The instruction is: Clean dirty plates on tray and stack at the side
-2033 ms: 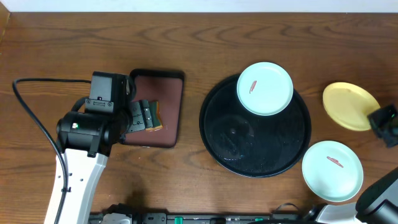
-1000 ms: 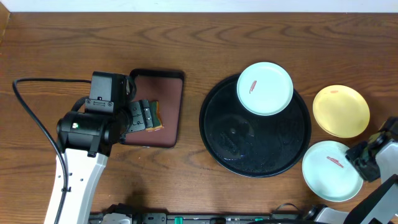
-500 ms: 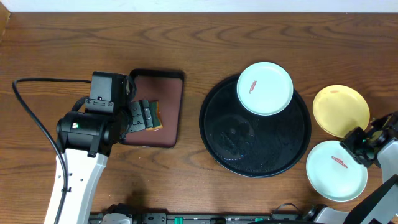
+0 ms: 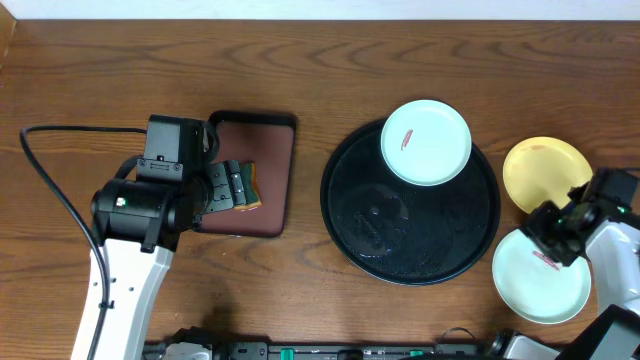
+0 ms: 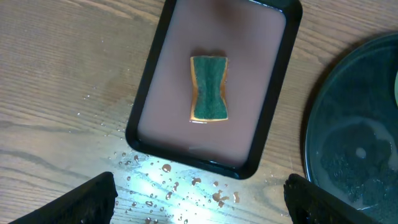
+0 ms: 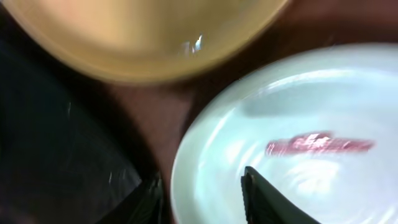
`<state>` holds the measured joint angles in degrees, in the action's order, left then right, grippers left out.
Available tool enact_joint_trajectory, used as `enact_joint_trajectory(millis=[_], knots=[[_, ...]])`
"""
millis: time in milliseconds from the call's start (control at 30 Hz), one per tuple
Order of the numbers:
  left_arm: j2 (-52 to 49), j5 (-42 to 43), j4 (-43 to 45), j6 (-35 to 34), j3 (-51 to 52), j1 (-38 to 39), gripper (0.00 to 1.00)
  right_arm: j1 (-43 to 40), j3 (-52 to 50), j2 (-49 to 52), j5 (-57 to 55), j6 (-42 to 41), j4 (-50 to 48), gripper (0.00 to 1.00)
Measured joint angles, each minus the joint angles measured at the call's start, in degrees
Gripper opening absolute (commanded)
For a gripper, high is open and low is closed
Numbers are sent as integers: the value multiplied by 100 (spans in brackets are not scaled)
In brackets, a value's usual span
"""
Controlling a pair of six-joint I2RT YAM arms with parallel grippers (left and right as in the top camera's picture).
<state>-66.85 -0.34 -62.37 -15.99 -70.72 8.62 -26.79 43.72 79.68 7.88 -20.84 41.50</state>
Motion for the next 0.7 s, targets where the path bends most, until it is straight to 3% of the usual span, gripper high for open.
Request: enact_joint_trajectory(millis=[133,367,533,633,700], knots=[[0,0,0,0,0,0,87,197,0,120,-387,-297,-691,32],[0,0,-4,0,0,0,87,763,-4,815,-560,-713,-791,35],[0,0,0,0,0,0,87,896,-7,909,-734,-960,-748,22],[0,0,0,0,0,0,87,925,-4,909,-859,-1064,-713,1],[0,0,2,0,0,0,87,925,-4,907,-949,-1126,-710,1]])
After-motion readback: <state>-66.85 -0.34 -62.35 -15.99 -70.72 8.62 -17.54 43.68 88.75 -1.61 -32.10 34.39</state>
